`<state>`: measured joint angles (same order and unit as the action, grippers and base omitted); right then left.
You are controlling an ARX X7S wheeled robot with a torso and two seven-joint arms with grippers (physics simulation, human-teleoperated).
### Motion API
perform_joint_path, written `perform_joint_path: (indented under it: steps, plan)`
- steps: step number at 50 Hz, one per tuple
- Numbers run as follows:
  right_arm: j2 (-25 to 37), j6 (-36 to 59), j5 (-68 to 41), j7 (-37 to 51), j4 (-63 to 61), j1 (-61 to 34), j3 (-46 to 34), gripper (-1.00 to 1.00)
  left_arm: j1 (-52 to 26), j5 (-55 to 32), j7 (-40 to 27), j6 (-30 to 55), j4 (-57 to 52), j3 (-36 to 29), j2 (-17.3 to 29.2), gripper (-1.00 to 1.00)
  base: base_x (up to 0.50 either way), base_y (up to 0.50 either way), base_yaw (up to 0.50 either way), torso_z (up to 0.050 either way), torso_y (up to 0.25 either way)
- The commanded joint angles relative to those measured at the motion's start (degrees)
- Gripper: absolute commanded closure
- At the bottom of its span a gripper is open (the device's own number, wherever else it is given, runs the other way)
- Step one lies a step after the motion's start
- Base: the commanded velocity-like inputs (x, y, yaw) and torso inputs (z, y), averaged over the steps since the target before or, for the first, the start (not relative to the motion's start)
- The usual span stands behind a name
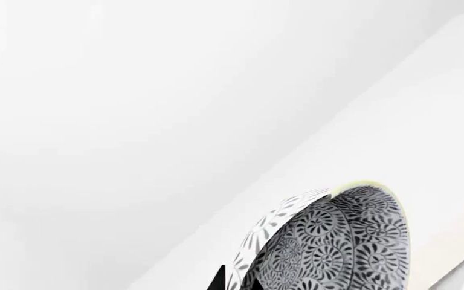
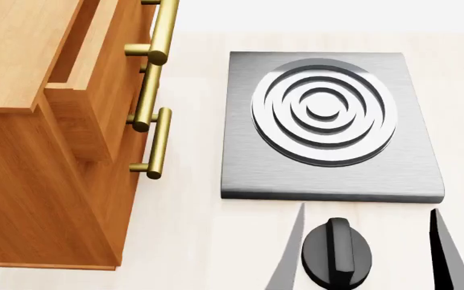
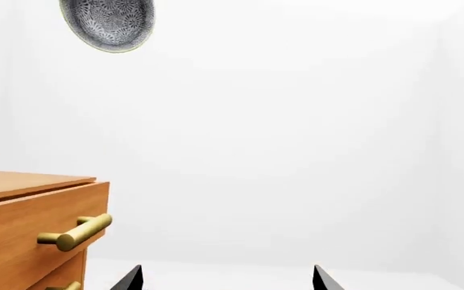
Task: Pick the akita bowl on the wooden cabinet and place it on the plate.
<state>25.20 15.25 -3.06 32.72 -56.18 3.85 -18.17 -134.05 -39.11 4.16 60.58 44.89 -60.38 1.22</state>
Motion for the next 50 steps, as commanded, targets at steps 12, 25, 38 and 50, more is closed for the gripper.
perform_joint_path:
  steps: [12, 25, 38, 50]
  plan:
    - [0.7, 2.0, 0.1, 1.2, -2.7, -0.5, 0.4, -1.0, 5.3, -3.0, -6.4, 13.1, -23.9, 9.7, 4.1, 1.0, 0.0, 0.0, 0.0, 0.0, 0.0]
    - [1.3, 2.9, 0.1, 1.5, -3.1, -1.1, -0.8, -1.0, 10.2, -7.1, -10.4, 17.2, -32.8, 12.1, 4.2, 1.0, 0.0, 0.0, 0.0, 0.0, 0.0]
    - [1.9, 2.4, -0.2, 2.1, -2.5, -0.9, -0.7, -1.0, 14.0, -9.8, -11.8, 16.7, -35.2, 14.3, 3.4, 1.0, 0.0, 0.0, 0.0, 0.0, 0.0]
    - [2.2, 2.4, -0.6, 2.5, -2.4, -1.1, -0.6, -1.0, 17.5, -12.5, -13.5, 17.2, -38.9, 15.5, 4.4, 1.0, 0.0, 0.0, 0.0, 0.0, 0.001]
